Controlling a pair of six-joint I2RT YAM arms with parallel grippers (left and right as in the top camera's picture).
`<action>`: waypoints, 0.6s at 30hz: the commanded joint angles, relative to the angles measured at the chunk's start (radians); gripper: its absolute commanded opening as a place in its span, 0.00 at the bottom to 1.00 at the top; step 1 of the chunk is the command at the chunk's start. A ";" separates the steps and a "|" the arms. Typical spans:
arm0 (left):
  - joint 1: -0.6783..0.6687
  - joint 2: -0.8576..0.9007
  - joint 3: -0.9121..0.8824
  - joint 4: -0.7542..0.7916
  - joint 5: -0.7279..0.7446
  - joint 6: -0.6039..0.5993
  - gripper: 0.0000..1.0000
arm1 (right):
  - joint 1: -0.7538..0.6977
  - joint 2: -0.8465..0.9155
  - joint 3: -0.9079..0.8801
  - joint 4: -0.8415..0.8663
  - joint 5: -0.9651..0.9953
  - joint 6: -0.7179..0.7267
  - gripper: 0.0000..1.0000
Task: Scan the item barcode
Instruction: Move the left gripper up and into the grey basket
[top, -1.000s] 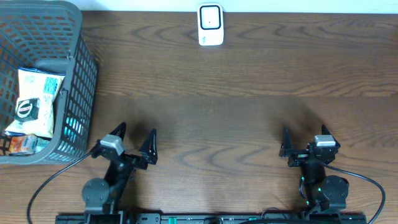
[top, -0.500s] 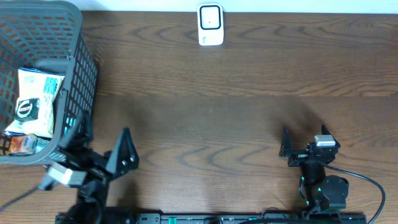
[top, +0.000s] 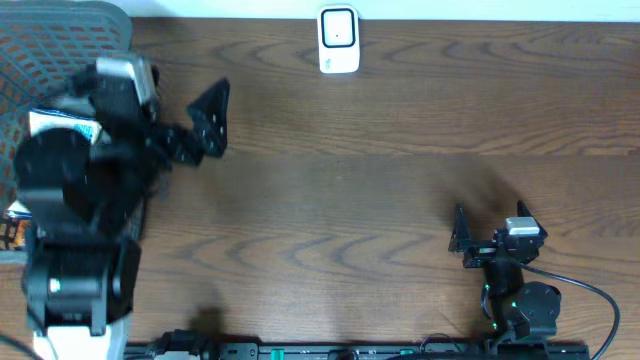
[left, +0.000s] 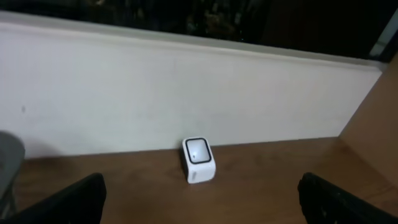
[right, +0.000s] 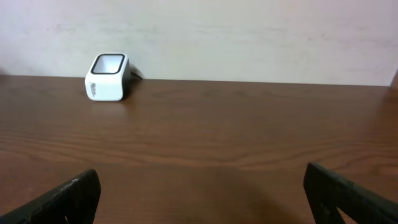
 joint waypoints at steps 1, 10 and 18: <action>0.042 0.074 0.156 -0.059 -0.028 0.045 0.98 | -0.005 -0.003 -0.003 -0.003 0.000 -0.007 0.99; 0.462 0.525 0.844 -0.682 -0.317 0.050 0.98 | -0.005 -0.003 -0.003 -0.003 0.001 -0.007 0.99; 0.692 0.713 0.871 -0.870 -0.328 0.053 0.98 | -0.005 -0.003 -0.003 -0.003 0.000 -0.007 0.99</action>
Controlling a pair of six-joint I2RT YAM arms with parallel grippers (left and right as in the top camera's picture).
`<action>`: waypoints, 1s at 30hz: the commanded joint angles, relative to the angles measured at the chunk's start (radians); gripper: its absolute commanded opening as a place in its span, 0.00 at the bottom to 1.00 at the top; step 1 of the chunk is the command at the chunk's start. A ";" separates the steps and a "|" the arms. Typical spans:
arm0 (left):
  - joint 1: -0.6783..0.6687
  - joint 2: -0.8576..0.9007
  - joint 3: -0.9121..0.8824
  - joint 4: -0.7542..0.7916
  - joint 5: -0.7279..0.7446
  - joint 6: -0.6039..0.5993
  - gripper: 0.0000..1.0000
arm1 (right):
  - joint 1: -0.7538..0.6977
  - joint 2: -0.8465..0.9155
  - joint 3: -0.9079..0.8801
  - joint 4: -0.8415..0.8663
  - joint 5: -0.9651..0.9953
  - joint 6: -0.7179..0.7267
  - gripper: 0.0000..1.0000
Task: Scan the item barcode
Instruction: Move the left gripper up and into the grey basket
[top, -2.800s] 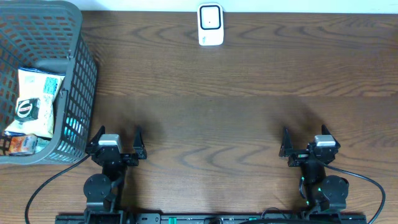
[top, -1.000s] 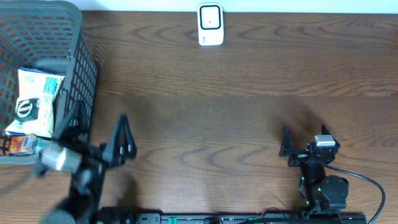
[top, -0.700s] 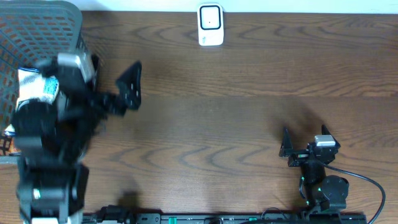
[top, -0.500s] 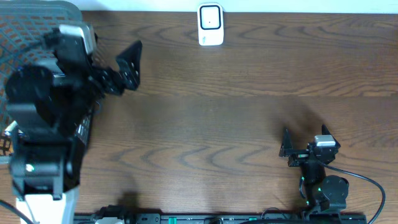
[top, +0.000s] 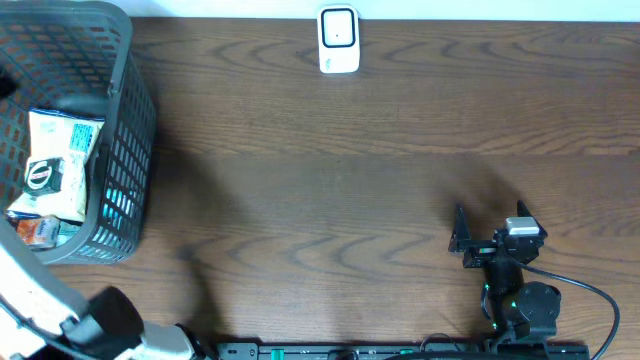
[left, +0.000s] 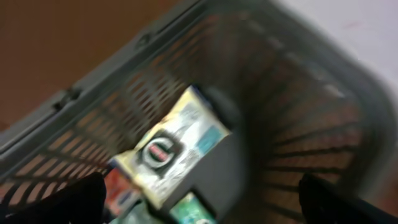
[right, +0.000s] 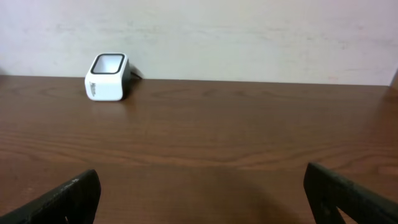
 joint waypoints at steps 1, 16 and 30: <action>0.040 0.037 -0.007 -0.039 -0.023 0.017 0.98 | -0.005 -0.003 -0.002 -0.003 0.000 -0.008 0.99; -0.098 0.284 -0.087 -0.103 -0.208 0.142 0.98 | -0.005 -0.003 -0.002 -0.003 0.000 -0.008 0.99; -0.212 0.358 -0.261 0.045 -0.495 0.143 0.98 | -0.005 -0.003 -0.002 -0.003 0.000 -0.008 0.99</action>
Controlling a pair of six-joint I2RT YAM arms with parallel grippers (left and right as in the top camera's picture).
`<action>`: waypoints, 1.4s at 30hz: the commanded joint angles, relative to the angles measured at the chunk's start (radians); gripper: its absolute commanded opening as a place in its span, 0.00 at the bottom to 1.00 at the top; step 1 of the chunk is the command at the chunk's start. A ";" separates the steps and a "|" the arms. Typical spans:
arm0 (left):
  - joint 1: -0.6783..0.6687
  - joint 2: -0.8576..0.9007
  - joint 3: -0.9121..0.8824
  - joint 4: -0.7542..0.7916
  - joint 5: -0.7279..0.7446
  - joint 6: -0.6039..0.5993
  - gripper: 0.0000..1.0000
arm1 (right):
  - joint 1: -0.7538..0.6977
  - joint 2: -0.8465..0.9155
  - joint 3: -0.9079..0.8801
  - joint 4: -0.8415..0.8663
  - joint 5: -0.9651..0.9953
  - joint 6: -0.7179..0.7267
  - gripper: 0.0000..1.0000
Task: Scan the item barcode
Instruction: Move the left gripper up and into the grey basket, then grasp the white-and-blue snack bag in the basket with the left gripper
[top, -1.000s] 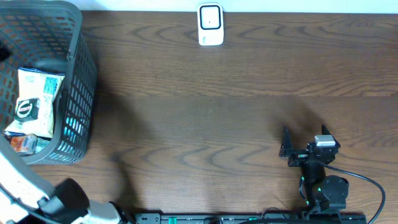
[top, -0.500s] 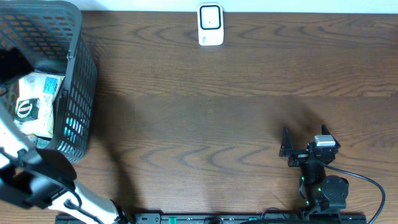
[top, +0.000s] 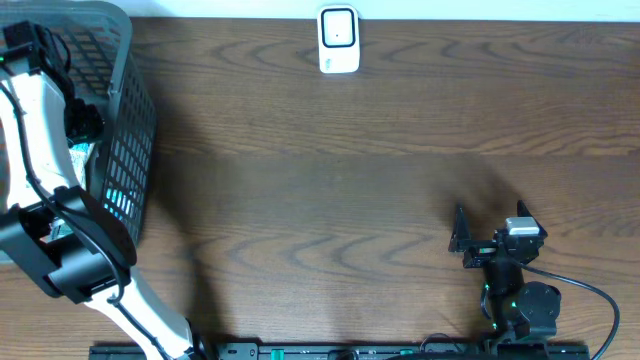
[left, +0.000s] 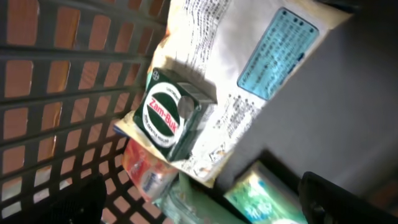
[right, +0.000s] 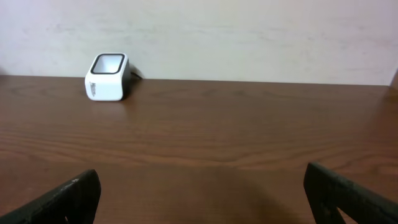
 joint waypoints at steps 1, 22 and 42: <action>0.005 0.002 -0.002 0.023 -0.029 0.012 0.97 | -0.005 -0.003 -0.002 -0.003 0.001 -0.007 0.99; 0.003 0.012 -0.246 0.356 -0.098 0.258 0.98 | -0.005 -0.003 -0.002 -0.003 0.001 -0.007 0.99; 0.005 0.083 -0.365 0.570 -0.030 0.307 0.88 | -0.005 -0.003 -0.002 -0.003 0.001 -0.007 0.99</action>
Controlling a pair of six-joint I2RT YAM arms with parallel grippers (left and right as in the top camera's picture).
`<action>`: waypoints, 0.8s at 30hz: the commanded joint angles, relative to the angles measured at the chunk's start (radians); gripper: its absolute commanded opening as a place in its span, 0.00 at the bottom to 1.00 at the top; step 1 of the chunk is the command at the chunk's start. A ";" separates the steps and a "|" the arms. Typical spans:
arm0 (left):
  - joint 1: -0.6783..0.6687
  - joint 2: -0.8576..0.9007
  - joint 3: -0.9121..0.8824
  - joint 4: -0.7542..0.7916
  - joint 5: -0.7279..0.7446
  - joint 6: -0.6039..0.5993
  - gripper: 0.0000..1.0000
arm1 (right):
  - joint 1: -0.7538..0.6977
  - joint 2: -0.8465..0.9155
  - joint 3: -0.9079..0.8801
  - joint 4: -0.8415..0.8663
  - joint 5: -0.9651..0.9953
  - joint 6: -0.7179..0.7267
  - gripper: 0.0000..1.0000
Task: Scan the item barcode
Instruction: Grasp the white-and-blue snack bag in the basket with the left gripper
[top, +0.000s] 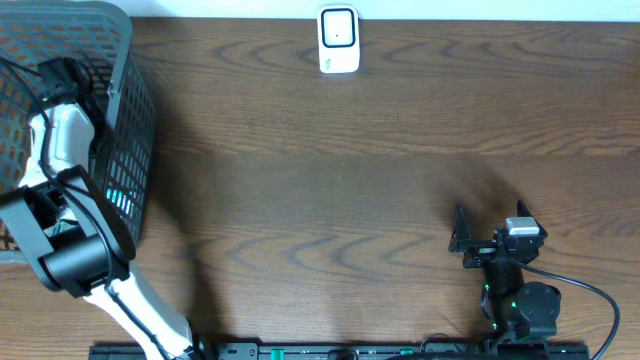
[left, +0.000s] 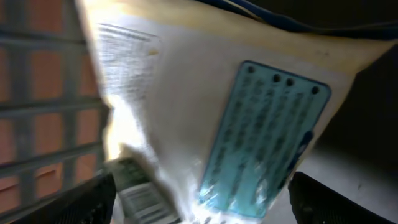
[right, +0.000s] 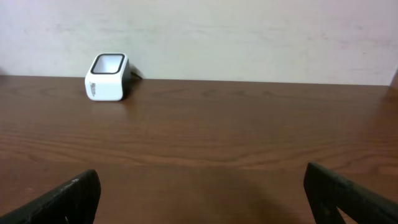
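In the left wrist view, a white packet with a blue label (left: 261, 143) fills most of the frame, very close. A small box with a barcode (left: 140, 199) lies blurred at its lower left. My left gripper (left: 199, 208) is open just above the packet, and its dark fingertips (left: 81, 199) show at both bottom corners. Overhead, the left arm (top: 65, 130) reaches down into the grey basket (top: 135, 110), which hides the items. The white scanner (top: 339, 40) stands at the table's far edge. My right gripper (top: 462, 240) rests open near the front right.
The basket's mesh wall (left: 37, 93) runs along the left side of the left wrist view. From the right wrist view, the scanner (right: 107, 77) stands far left against a pale wall, with brown tabletop (right: 249, 137) in front of my open right gripper (right: 199, 199).
My left gripper has come much closer to the white packet, which now fills its view. The small box has shifted to the lower left edge. The right arm has not moved.
My left gripper first hung open by the basket's right side, facing the scanner. It then looked down into the basket from above. Later it was inside the basket over the packet and green box, and now sits close over the packet. The right arm stayed still.
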 joint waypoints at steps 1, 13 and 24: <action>0.003 0.053 -0.007 0.010 0.030 0.018 0.88 | -0.005 -0.003 -0.002 -0.003 0.001 -0.008 0.99; 0.001 -0.008 -0.002 0.072 -0.135 -0.094 0.08 | -0.005 -0.003 -0.002 -0.003 0.000 -0.007 0.99; -0.026 -0.449 -0.002 0.083 0.160 -0.289 0.07 | -0.005 -0.003 -0.002 -0.003 0.000 -0.007 0.99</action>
